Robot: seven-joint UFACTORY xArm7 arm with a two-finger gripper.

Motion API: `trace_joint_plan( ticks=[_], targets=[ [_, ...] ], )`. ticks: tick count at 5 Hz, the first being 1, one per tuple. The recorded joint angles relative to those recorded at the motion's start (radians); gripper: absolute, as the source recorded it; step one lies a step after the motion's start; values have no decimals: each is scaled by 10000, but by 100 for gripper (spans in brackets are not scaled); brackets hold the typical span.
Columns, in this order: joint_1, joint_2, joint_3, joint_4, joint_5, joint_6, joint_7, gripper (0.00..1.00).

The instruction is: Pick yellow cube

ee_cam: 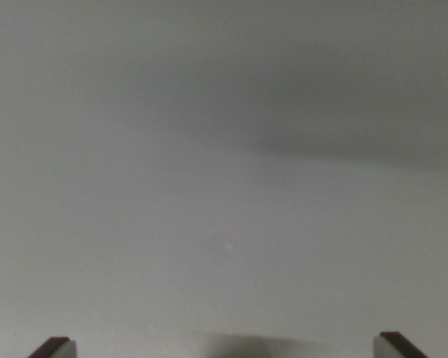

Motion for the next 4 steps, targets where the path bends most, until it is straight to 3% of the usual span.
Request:
trace_joint_plan(
  ticks=[1, 2, 3, 4],
  targets=[
    [2, 38, -24, -422, 41, -409, -68, 0],
    [2, 38, -24, -422, 41, -409, -68, 0],
    [4, 76, -48, -841, 82, -815, -135, 0],
    [4, 76, -48, -841, 82, -815, -135, 0]
  ],
)
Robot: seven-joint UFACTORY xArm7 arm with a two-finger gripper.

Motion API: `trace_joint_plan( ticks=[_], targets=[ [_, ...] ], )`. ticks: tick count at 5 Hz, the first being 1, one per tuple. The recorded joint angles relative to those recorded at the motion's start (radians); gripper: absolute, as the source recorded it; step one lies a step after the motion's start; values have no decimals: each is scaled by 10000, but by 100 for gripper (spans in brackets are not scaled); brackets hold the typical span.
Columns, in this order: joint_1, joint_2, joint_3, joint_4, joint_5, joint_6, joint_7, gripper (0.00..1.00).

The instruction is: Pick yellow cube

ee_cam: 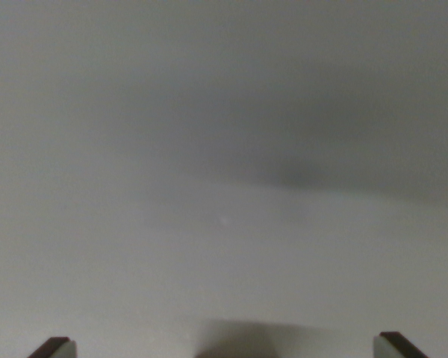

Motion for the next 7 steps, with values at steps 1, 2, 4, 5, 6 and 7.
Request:
trace_joint_plan(
  ticks=[1, 2, 4, 5, 6, 7],
  targets=[
    [2, 36, -23, -399, 39, -386, -64, 0],
    [2, 36, -23, -399, 39, -386, -64, 0],
    [4, 69, -44, -757, 74, -734, -121, 0],
    [6, 100, -64, -1106, 108, -1072, -178, 0],
    [6, 100, -64, -1106, 108, -1072, -178, 0],
    [8, 129, -82, -1419, 139, -1375, -228, 0]
  ],
)
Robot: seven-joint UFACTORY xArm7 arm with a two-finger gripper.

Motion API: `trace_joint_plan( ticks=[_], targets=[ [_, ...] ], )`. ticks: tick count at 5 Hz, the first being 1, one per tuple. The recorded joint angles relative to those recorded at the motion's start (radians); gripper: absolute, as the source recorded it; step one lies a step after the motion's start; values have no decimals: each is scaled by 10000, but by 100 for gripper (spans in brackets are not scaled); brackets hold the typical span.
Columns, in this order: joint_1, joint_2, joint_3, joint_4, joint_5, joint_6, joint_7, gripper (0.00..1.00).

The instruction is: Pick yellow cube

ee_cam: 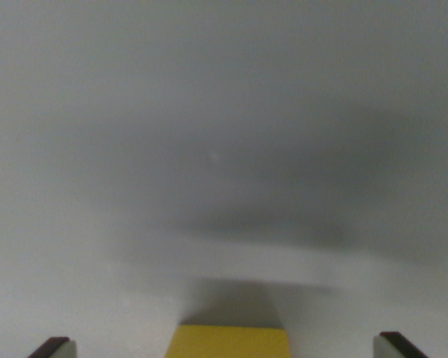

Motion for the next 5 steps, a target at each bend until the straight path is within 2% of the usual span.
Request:
trace_joint_plan(
  ticks=[1, 2, 3, 4, 5],
  targets=[
    [0, 0, 0, 0, 0, 0, 0, 0],
    [1, 25, -16, -276, 27, -267, -44, 0],
    [1, 25, -16, -276, 27, -267, -44, 0],
    [3, 46, -29, -512, 50, -496, -82, 0],
    [3, 46, -29, -512, 50, -496, -82, 0]
  ],
)
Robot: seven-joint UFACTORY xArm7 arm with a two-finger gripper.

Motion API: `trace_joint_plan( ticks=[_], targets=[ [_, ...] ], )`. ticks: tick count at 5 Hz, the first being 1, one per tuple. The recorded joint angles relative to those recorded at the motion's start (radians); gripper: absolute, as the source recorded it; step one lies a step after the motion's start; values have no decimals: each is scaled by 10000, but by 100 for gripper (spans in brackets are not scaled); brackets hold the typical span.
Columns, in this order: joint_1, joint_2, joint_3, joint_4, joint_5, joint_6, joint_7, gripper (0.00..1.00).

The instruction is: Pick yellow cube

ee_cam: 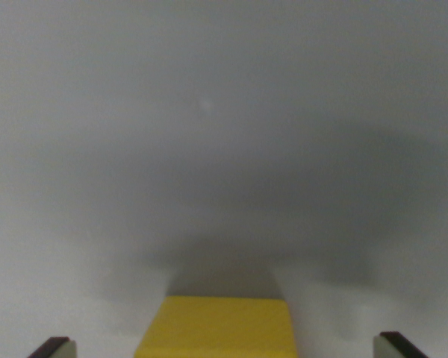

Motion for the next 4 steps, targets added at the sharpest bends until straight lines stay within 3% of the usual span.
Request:
trace_joint_plan(
  ticks=[1, 4],
  targets=[
    [1, 17, -11, -193, 19, -187, -31, 0],
    [2, 31, -19, -338, 33, -327, -54, 0]
  ],
)
